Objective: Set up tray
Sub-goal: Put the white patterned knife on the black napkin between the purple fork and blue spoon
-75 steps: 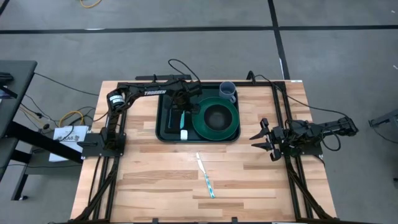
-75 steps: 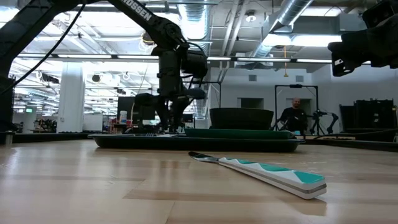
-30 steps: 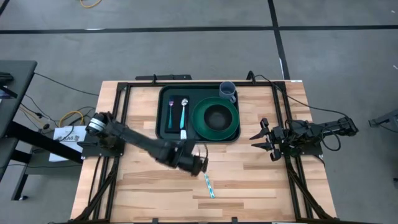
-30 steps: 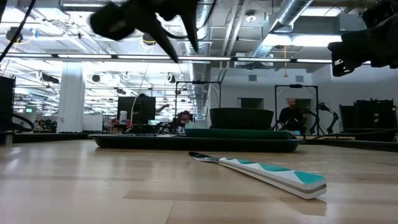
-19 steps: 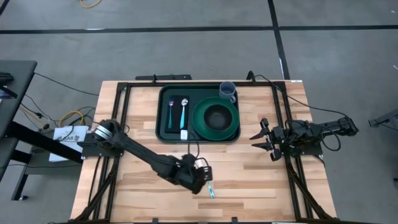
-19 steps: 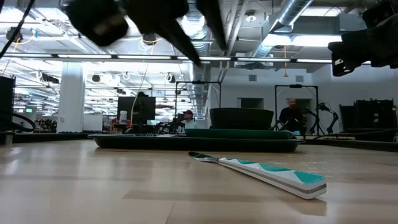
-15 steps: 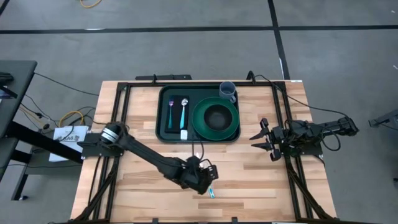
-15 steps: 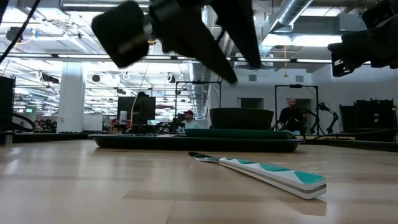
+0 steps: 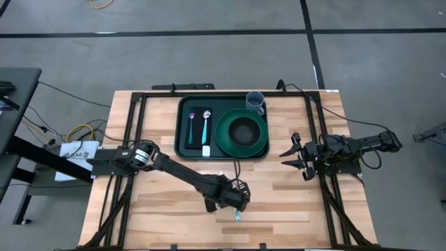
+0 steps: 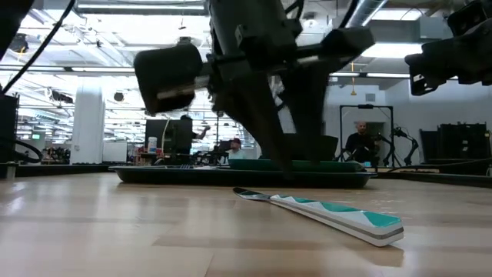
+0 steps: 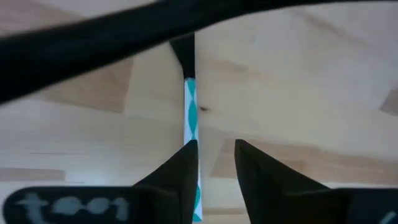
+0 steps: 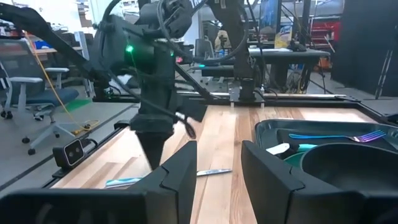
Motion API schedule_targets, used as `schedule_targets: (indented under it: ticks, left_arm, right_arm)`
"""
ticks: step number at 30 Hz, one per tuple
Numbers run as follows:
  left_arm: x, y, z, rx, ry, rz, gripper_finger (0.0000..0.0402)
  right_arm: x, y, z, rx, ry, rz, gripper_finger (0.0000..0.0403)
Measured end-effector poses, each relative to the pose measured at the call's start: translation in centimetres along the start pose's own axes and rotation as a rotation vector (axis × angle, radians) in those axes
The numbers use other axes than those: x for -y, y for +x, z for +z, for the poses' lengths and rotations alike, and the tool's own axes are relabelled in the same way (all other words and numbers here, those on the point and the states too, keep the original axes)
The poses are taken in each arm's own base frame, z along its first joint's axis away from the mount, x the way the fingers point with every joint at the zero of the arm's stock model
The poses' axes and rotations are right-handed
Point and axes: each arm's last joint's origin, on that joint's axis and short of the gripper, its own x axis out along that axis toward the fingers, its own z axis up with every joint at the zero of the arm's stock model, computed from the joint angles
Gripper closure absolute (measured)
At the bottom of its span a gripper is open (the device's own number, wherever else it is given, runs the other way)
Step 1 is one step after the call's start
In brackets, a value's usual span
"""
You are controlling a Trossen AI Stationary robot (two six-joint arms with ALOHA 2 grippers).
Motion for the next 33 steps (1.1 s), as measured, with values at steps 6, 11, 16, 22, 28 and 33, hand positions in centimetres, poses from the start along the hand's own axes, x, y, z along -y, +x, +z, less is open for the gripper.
schedule_targets:
  ticks: [6,11,16,22,28,33]
  left_arm:
    - [0.5,-0.2,0.6,-0.02,0.018,0.021,0.034]
    - [0.1,0.7,0.5,-0.044,0.007,0.07,0.0351]
    - [0.1,0.5,0.5,-0.038,0.001,0.07,0.0344]
    - [-0.2,0.9,0.8,-0.03,-0.001,0.082,0.0315]
    - [-0.2,1.8,0.7,-0.043,-0.001,0.082,0.0281]
    - [-0.1,3.9,0.3,-0.084,0.009,0.096,0.0267]
  right_arm:
    - [0.0,0.0,0.0,0.0,0.0,0.0,0.0285]
    - [0.0,0.0,0.0,0.0,0.0,0.0,0.0285]
    - [0.0,0.0,0.0,0.0,0.0,0.0,0.0285]
    - [0.0,0.0,0.0,0.0,0.0,0.0,0.0285]
    - [0.0,0.0,0.0,0.0,0.0,0.0,0.0285]
    - [0.0,0.0,0.0,0.0,0.0,0.0,0.0285]
